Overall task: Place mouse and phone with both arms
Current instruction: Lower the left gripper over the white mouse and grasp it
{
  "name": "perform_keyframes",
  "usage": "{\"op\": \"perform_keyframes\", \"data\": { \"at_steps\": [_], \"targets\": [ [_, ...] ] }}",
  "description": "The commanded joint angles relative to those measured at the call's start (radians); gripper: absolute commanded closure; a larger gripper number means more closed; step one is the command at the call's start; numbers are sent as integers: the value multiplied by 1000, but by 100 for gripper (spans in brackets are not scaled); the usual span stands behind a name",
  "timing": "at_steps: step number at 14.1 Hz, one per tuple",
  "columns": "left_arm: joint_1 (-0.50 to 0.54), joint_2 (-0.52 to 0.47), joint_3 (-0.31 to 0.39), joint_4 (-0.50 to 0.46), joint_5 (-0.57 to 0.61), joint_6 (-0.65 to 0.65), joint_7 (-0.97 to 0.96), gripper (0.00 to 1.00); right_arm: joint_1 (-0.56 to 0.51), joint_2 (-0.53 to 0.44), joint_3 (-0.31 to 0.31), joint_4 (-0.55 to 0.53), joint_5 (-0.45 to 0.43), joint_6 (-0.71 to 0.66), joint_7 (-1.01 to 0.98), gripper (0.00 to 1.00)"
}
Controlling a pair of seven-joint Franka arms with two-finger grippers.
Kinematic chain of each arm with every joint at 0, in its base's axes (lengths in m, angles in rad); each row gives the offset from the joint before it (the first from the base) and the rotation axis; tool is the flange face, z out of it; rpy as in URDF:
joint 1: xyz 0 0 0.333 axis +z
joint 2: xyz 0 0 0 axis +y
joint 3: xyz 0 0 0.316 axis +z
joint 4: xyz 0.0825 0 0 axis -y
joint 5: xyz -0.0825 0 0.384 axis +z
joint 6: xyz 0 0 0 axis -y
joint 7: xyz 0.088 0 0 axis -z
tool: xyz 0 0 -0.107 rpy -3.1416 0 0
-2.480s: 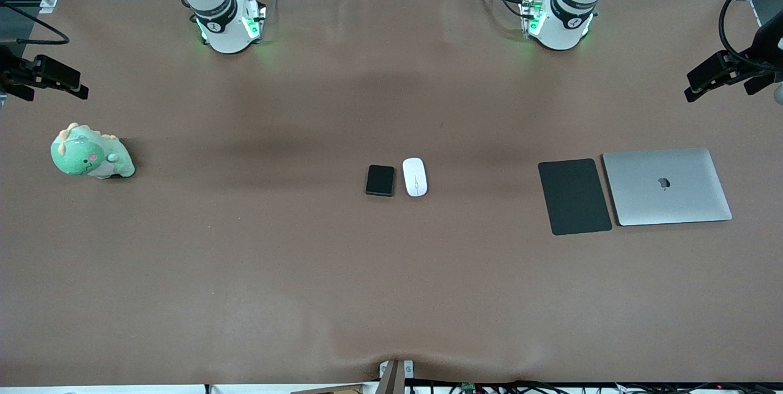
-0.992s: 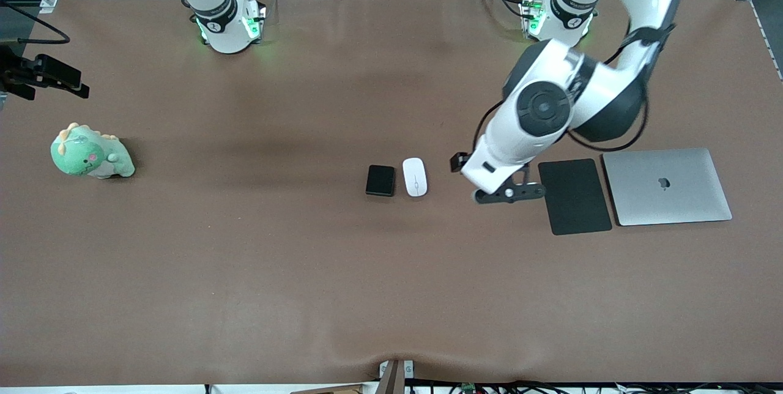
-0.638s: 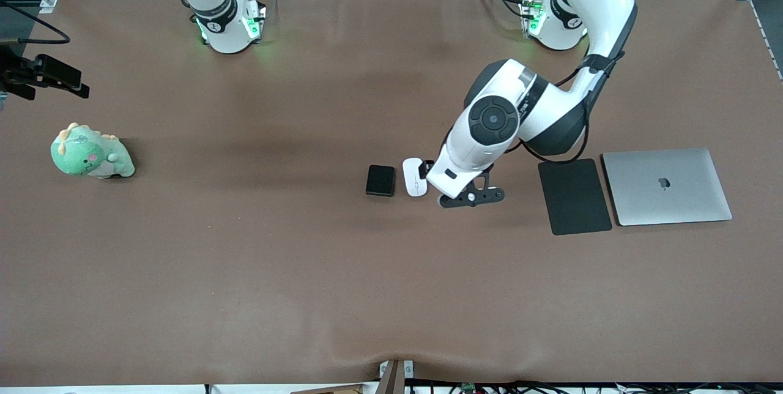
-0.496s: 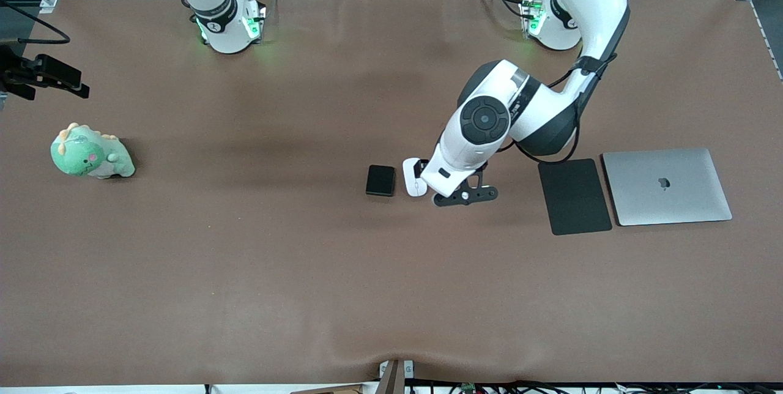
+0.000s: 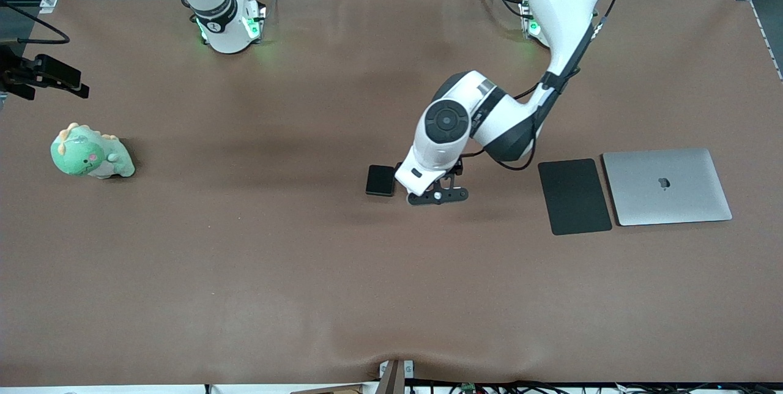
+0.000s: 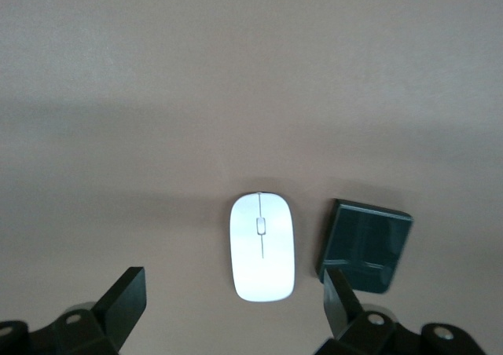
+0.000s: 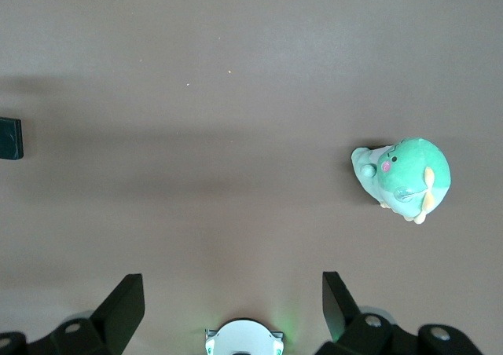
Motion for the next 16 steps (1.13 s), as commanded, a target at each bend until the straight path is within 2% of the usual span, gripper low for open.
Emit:
{"op": "perform_keyframes", "data": {
  "at_steps": [1, 3, 11, 16],
  "targets": [
    [-44, 51, 16, 16, 52, -3, -23, 0, 3, 2, -2, 19, -8, -13, 2, 0],
    [-57, 83, 14, 15, 109, 0, -38, 0, 1, 2, -3, 21, -8, -13, 2, 0],
    [-73, 111, 11, -33, 108, 57, -176, 0, -12, 11, -8, 41, -17, -39, -10, 0],
    [-73, 117, 12, -74, 106, 143, -209, 0, 4, 83, -3, 59, -4, 52, 2, 0]
  ]
}}
